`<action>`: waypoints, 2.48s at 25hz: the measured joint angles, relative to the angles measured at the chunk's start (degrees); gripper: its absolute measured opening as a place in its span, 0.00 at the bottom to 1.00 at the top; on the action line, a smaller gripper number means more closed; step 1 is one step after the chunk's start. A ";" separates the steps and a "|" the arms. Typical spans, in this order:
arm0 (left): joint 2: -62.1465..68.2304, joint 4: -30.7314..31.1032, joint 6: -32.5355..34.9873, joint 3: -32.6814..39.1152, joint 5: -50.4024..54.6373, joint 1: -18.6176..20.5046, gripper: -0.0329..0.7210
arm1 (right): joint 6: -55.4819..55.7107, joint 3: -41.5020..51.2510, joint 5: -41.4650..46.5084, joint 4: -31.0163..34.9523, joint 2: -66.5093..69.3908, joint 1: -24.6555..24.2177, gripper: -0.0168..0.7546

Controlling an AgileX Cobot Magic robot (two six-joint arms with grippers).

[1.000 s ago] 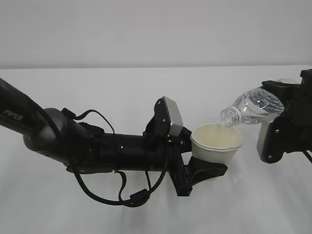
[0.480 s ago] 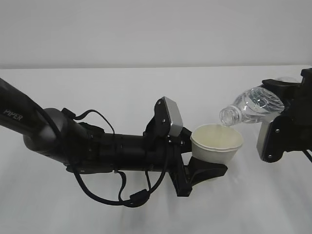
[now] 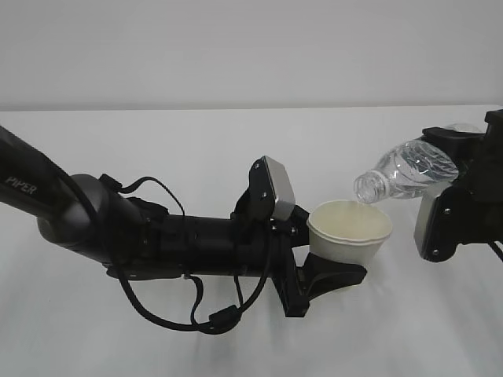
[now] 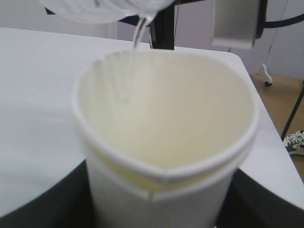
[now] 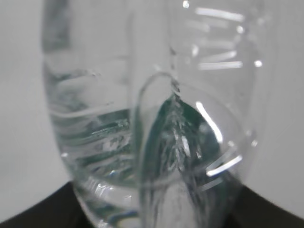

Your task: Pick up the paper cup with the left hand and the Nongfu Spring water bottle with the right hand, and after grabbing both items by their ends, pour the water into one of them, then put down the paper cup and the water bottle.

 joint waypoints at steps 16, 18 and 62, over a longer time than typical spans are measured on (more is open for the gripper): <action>0.00 0.00 0.00 0.00 0.00 0.00 0.65 | -1.17 0.00 -0.12 0.00 0.00 0.00 0.50; 0.00 0.00 0.00 0.00 0.00 0.00 0.65 | -1.17 0.00 -0.23 -0.09 0.00 0.00 0.50; 0.00 0.00 0.00 0.00 0.00 0.00 0.65 | -1.66 0.00 -0.48 -0.09 0.00 0.00 0.50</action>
